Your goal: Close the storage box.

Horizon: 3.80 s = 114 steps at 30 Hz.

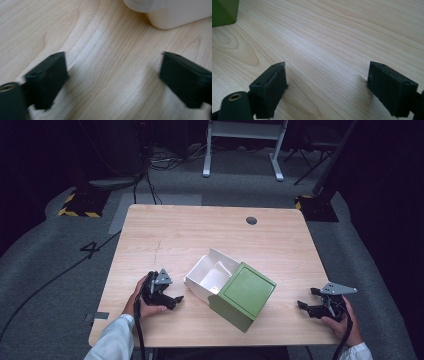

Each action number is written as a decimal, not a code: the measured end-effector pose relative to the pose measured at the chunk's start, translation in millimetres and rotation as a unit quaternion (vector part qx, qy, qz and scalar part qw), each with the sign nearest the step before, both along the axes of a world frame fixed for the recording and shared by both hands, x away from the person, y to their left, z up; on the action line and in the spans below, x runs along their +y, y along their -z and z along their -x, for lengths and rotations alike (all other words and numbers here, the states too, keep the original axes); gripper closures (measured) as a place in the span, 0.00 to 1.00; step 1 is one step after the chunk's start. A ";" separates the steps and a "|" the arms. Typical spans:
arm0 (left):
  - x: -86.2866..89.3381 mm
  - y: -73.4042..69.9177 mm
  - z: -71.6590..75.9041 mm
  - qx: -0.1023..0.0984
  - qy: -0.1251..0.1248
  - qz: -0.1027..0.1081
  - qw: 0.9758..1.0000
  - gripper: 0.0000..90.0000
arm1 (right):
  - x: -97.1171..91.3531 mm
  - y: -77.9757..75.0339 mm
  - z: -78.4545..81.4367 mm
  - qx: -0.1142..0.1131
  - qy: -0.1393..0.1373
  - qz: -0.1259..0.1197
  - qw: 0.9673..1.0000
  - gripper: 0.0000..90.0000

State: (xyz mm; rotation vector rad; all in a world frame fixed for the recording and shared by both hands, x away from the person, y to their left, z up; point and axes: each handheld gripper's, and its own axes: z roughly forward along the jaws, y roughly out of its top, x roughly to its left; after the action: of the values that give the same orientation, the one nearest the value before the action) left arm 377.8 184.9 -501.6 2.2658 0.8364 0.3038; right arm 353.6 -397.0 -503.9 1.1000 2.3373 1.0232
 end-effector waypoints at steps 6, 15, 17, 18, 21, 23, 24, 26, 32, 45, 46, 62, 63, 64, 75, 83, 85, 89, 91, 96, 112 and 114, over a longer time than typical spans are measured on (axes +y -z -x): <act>0.8 -7.9 -0.4 -0.016 0.004 -0.004 1.000 0.21 | -0.3 0.0 0.2 0.000 0.001 0.000 1.000 0.18; 5.8 -33.2 -6.9 -0.050 -0.026 0.034 0.998 0.23 | -0.5 0.1 -0.2 0.003 0.001 -0.002 1.000 0.17; 6.8 -39.5 -7.8 -0.057 -0.036 0.049 0.997 0.23 | -0.5 0.1 -0.2 0.003 0.001 -0.002 1.000 0.17; 6.6 -42.5 -8.5 -0.059 -0.037 0.055 0.996 0.23 | -0.6 0.1 -0.3 0.003 0.001 -0.002 1.000 0.17; 4.1 -50.8 -10.0 -0.075 -0.043 0.062 0.994 0.23 | -0.6 0.1 -0.3 0.003 0.001 -0.002 1.000 0.17; 2.6 -54.1 -11.3 -0.075 -0.039 0.066 0.994 0.23 | -0.6 0.1 -0.3 0.003 0.001 -0.002 1.000 0.17; 1.4 -56.5 -12.5 -0.079 -0.038 0.065 0.994 0.23 | -0.6 0.1 -0.3 0.003 0.001 -0.002 1.000 0.17; -1.7 -61.6 -15.0 -0.084 -0.039 0.077 0.993 0.23 | -0.5 0.1 -0.2 0.003 0.001 -0.002 1.000 0.17; -12.5 -64.7 -25.6 -0.074 -0.024 0.087 0.993 0.23 | -0.6 0.1 -0.3 0.003 0.001 -0.002 1.000 0.17; -33.3 -59.4 -48.6 -0.034 -0.017 0.113 0.993 0.23 | -0.6 0.1 -0.3 0.003 0.001 -0.002 1.000 0.17; -33.5 -59.3 -49.4 -0.032 -0.015 0.113 0.993 0.24 | -0.5 0.1 -0.3 0.003 0.001 -0.002 1.000 0.17; -47.8 -29.3 -57.4 0.057 0.048 0.091 0.993 0.46 | -0.6 0.1 -0.3 0.003 0.001 -0.002 1.000 0.17; -49.0 -28.8 -57.2 0.059 0.051 0.093 0.993 0.46 | -0.6 0.1 -0.3 0.003 0.001 -0.002 1.000 0.17; -50.7 -28.8 -56.7 0.060 0.058 0.092 0.992 0.47 | -0.6 0.1 -0.2 0.003 0.001 -0.002 1.000 0.17; -71.7 -26.9 -47.7 0.080 0.091 0.102 0.987 0.57 | -0.4 0.1 0.0 0.002 0.001 -0.001 1.000 0.17; -90.8 -31.0 -38.4 0.073 0.116 0.099 0.986 0.54 | -0.4 0.1 0.0 0.002 0.001 -0.001 1.000 0.17; -94.7 -31.3 -36.5 0.074 0.126 0.095 0.985 0.54 | -0.4 0.1 0.0 0.002 0.001 -0.001 1.000 0.17; -102.4 -31.6 -31.5 0.077 0.135 0.095 0.983 0.55 | -0.4 0.1 0.0 0.001 0.001 -0.001 1.000 0.17; -104.6 -31.4 -30.1 0.080 0.137 0.096 0.983 0.55 | -0.4 0.1 0.0 0.001 0.001 -0.001 1.000 0.17; -113.7 -29.6 -26.2 0.091 0.156 0.096 0.979 0.54 | -0.4 0.1 0.0 0.002 0.001 -0.001 1.000 0.17; -131.1 -24.5 -27.7 0.109 0.182 0.099 0.972 0.49 | -0.4 0.1 0.0 0.002 0.001 -0.001 1.000 0.17; -133.7 -24.2 -27.5 0.110 0.186 0.098 0.972 0.49 | -0.5 0.1 -0.1 0.002 0.001 -0.001 1.000 0.17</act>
State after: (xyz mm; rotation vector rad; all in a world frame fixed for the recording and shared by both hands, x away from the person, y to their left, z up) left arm 405.3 51.2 -477.5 2.2360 0.5053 -0.1964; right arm 353.7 -397.5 -504.0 1.1066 2.3381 1.0244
